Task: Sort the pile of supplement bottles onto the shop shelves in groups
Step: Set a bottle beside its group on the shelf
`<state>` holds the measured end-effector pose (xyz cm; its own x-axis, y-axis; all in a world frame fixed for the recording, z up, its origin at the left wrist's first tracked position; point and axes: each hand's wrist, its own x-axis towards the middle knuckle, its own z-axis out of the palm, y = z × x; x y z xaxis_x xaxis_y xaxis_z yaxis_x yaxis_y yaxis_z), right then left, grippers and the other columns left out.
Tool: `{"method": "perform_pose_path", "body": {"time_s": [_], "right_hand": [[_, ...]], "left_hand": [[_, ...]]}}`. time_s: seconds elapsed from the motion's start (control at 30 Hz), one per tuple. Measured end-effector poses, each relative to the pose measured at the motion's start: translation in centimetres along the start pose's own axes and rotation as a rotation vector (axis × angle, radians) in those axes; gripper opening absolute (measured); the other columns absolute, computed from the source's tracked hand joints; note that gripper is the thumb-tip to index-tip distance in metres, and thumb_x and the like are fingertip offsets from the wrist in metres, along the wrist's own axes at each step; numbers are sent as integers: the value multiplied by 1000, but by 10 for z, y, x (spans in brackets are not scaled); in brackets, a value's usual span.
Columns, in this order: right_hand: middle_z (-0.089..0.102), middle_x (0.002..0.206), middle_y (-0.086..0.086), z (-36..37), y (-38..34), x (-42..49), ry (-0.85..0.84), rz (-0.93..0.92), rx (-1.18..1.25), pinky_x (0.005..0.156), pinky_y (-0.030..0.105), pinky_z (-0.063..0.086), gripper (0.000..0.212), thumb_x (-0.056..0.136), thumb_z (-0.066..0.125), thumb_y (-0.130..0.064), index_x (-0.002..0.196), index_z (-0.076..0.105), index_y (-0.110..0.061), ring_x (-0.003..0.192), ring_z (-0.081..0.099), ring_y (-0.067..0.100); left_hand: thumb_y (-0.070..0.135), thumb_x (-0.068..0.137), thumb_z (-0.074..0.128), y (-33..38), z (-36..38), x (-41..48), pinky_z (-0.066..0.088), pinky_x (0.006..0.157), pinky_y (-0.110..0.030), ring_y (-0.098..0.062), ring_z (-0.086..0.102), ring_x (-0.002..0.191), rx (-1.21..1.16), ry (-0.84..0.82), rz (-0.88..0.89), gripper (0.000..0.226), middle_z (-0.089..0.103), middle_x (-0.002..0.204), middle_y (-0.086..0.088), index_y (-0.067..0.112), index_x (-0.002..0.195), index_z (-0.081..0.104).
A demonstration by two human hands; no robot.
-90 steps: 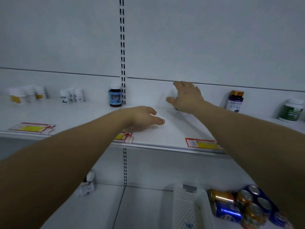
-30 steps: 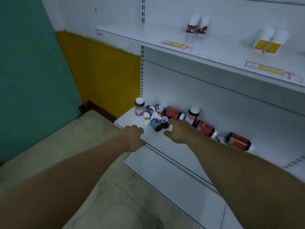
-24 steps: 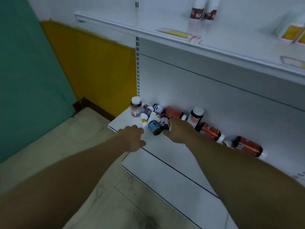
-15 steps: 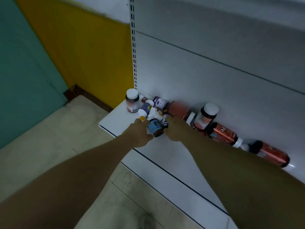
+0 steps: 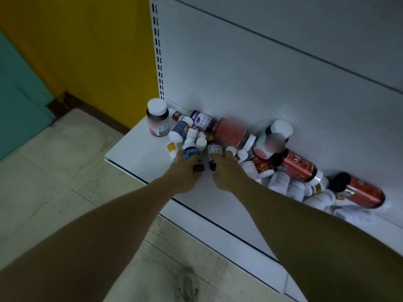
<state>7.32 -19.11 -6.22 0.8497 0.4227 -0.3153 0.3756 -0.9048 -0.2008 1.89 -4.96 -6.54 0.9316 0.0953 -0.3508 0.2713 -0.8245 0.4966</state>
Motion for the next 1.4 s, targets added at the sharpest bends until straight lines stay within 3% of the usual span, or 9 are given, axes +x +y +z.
{"method": "perform_pose_path", "body": {"time_s": [0.17, 0.4, 0.47, 0.53, 0.63, 0.8, 0.97, 1.17, 1.4], "right_hand": [[40, 128, 18, 7, -3, -10, 133, 146, 142, 86, 38, 46, 48, 91, 58, -34, 128, 44, -7, 106, 51, 35], [53, 127, 12, 8, -2, -20, -6, 305, 548, 92, 45, 48, 73, 83, 68, -29, 141, 26, -17, 110, 54, 33], [51, 124, 7, 6, -2, -25, 2, 346, 731, 80, 34, 51, 69, 85, 68, -23, 142, 29, -16, 106, 54, 27], [51, 117, 5, 0, -7, -32, -14, 394, 944, 64, 24, 48, 66, 84, 68, -15, 141, 33, -16, 97, 54, 22], [56, 118, 10, -4, -12, -41, -48, 446, 1210, 78, 37, 54, 66, 80, 68, -4, 139, 42, -17, 98, 58, 25], [57, 90, 9, -27, -27, -72, -22, 493, 1473, 63, 31, 51, 24, 85, 60, -1, 106, 58, -13, 74, 55, 19], [62, 89, 6, -52, -61, -130, 127, 433, 1726, 69, 33, 52, 16, 93, 58, -20, 107, 57, -14, 74, 59, 19], [58, 81, 8, -93, -113, -234, 478, 258, 1785, 75, 39, 46, 11, 95, 46, -6, 84, 47, -9, 73, 56, 22], [62, 112, 10, -146, -141, -327, 756, 63, 1665, 83, 47, 53, 41, 89, 42, -11, 124, 48, -32, 93, 61, 27]], "left_hand": [[27, 89, 62, -2, 0, -2, 40, 86, -33, -37, 49, 104, -149, 54, -71, 44, 23, 141, -15, 13, 127, 45], [12, 77, 72, -3, 2, -9, 51, 83, -36, -33, 54, 107, -451, 50, -210, 76, 47, 126, -14, 17, 140, 31], [10, 76, 73, -4, 2, -16, 55, 83, -41, -31, 58, 104, -598, 27, -252, 78, 53, 124, -14, 21, 142, 31], [5, 77, 72, -4, -1, -23, 57, 74, -36, -27, 59, 99, -721, 7, -265, 82, 55, 124, -13, 22, 144, 30], [-5, 79, 67, -2, -11, -38, 50, 51, -21, -21, 56, 82, -846, -13, -235, 84, 53, 113, -11, 21, 146, 25], [-16, 77, 61, -8, -38, -71, 53, 77, -45, -27, 55, 80, -1060, -62, -177, 79, 55, 102, -11, 22, 142, 35], [-14, 85, 51, 3, -77, -130, 54, 77, -41, -28, 57, 89, -1196, -68, -65, 68, 54, 104, -9, 26, 137, 36], [-4, 92, 34, 21, -121, -216, 51, 83, -43, -25, 58, 99, -1356, -109, 151, 55, 59, 115, -5, 27, 137, 42], [-5, 91, 37, 81, -162, -304, 54, 84, -46, -29, 63, 103, -1305, -126, 425, 56, 60, 118, -6, 33, 131, 45]]}}
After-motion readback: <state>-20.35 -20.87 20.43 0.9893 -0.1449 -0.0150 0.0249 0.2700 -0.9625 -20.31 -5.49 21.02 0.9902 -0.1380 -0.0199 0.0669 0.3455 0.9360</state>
